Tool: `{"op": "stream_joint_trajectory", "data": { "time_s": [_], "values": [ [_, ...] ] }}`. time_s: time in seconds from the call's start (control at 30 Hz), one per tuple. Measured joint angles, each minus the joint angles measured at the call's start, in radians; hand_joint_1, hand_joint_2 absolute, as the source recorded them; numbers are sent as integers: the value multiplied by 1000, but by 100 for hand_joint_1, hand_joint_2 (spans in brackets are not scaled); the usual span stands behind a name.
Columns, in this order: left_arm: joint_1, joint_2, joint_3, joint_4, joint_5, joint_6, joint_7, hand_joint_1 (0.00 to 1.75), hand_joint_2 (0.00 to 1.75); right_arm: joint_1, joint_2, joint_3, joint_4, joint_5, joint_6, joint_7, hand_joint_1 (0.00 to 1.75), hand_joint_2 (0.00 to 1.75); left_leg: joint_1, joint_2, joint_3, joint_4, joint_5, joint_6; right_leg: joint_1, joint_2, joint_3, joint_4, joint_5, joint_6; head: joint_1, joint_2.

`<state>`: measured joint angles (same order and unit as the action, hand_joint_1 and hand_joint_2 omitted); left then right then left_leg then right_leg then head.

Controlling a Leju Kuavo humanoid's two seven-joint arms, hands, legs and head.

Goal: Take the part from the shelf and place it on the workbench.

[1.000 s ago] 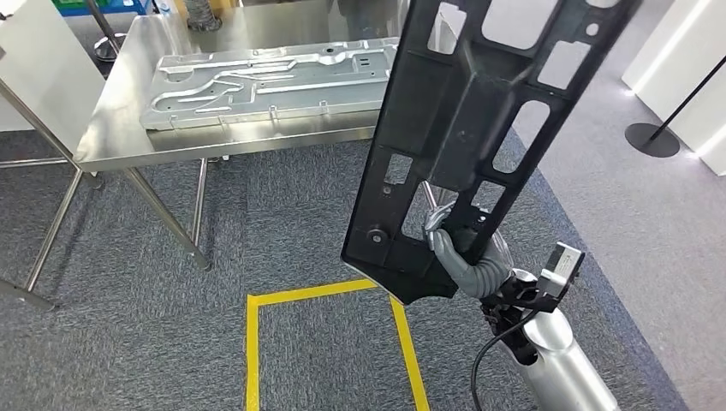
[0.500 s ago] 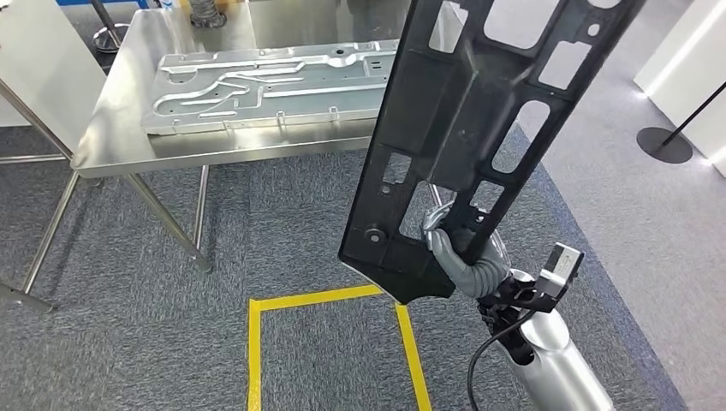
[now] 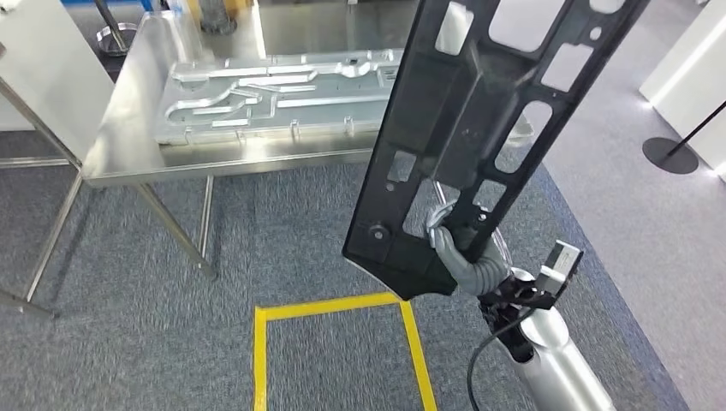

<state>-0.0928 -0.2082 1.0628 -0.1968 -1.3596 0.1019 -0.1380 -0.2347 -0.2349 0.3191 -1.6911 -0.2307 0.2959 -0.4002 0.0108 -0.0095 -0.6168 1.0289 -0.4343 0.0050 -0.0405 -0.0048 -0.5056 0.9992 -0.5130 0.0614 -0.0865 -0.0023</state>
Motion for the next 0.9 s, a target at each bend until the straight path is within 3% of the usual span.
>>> {"op": "stream_joint_trajectory", "data": {
  "time_s": [0.07, 0.2, 0.23, 0.27, 0.37, 0.43, 0.5, 0.57, 0.6, 0.67, 0.73, 0.77, 0.83, 0.87, 0.9],
  "values": [
    [1, 0, 0, 0, 0, 0, -1, 0, 175, -1, 2, 0, 2, 0, 0, -2, 175, 175, -1, -3, 15, -6, -7, 18, -2, 0, -22, 47, -8, 3, 0, 0],
    [1, 0, 0, 0, 0, 0, -1, 0, 175, 0, 2, 0, 6, 0, 1, -4, 175, 175, -17, -5, 45, -9, -30, 43, 10, 1, -186, 285, -80, -10, 0, 0],
    [2, 0, 0, 0, 1, 0, -1, 0, 175, 1, 2, 0, 7, 0, 2, -4, 175, 175, -23, -7, 56, -9, -38, 46, 15, 1, -213, 302, -79, -16, 0, 0],
    [3, 0, 0, 0, 1, 0, 0, 0, 175, 2, 2, 0, 9, 0, 4, -4, 175, 175, -28, -9, 69, -9, -48, 49, 21, 1, -221, 281, -57, -24, 0, 0],
    [4, -2, 0, 1, 1, 0, 0, 0, 175, 1, 2, -1, 11, 0, 8, -4, 175, 175, -41, -13, 107, -12, -78, 51, 46, 1, -182, 104, 80, -62, 0, 0],
    [3, -3, 0, 2, 1, 1, 0, 0, 175, 0, 3, -2, 11, 0, 8, -5, 175, 175, -41, -13, 118, -15, -89, 44, 58, 1, -167, 39, 120, -76, 0, 0],
    [1, -3, 0, 2, 0, 1, 0, 0, 175, -1, 3, -3, 10, 0, 8, -5, 175, 175, -40, -11, 125, -14, -88, 33, 58, 3, -152, 22, 117, -78, 0, 0],
    [1, -3, 0, 2, 0, 1, -1, 0, 175, 0, 3, -4, 9, 0, 9, -5, 175, 175, -41, -8, 114, 25, -85, 22, 51, 2, -123, 2, 114, -83, 0, 0],
    [0, -3, 0, 2, 0, 1, -1, 0, 175, 1, 3, -4, 8, -1, 10, -5, 175, 175, -39, -7, 92, 69, -93, 16, 46, 1, -108, -6, 110, -85, 0, 0],
    [0, -3, 0, 2, 0, 1, 0, 0, 175, 1, 3, -5, 7, -1, 12, -6, 175, 175, -26, -6, 19, 182, -136, 1, 41, 0, -90, -11, 99, -85, 0, 0],
    [0, -2, 1, 2, 2, 2, 0, 0, 175, 4, 3, -5, 7, 0, 12, -6, 175, 175, -11, -5, -41, 242, -167, -19, 34, 0, -75, -11, 84, -79, 0, 0],
    [-1, -2, 1, 2, 2, 2, 0, 0, 175, 6, 3, -5, 7, 0, 12, -5, 175, 175, -4, -3, -50, 228, -151, -28, 30, 1, -66, -9, 76, -75, 0, 0],
    [-2, -2, 1, 2, 2, 3, 2, 0, 175, 6, 3, -5, 7, 0, 12, -5, 175, 175, 9, 0, -25, 117, -57, -43, 20, 1, -46, -4, 58, -62, 0, 0],
    [-1, -1, 1, 2, 1, 3, 3, 0, 175, 6, 3, -5, 6, 1, 12, -5, 175, 175, 11, 1, -9, 59, -19, -48, 17, 2, -39, -1, 50, -56, 0, 0],
    [0, -1, 1, 2, 1, 3, 3, 0, 175, 5, 3, -5, 5, 1, 12, -5, 175, 175, 11, 2, 1, 16, 1, -46, 14, 2, -36, 2, 44, -49, 0, 0]
  ]
}}
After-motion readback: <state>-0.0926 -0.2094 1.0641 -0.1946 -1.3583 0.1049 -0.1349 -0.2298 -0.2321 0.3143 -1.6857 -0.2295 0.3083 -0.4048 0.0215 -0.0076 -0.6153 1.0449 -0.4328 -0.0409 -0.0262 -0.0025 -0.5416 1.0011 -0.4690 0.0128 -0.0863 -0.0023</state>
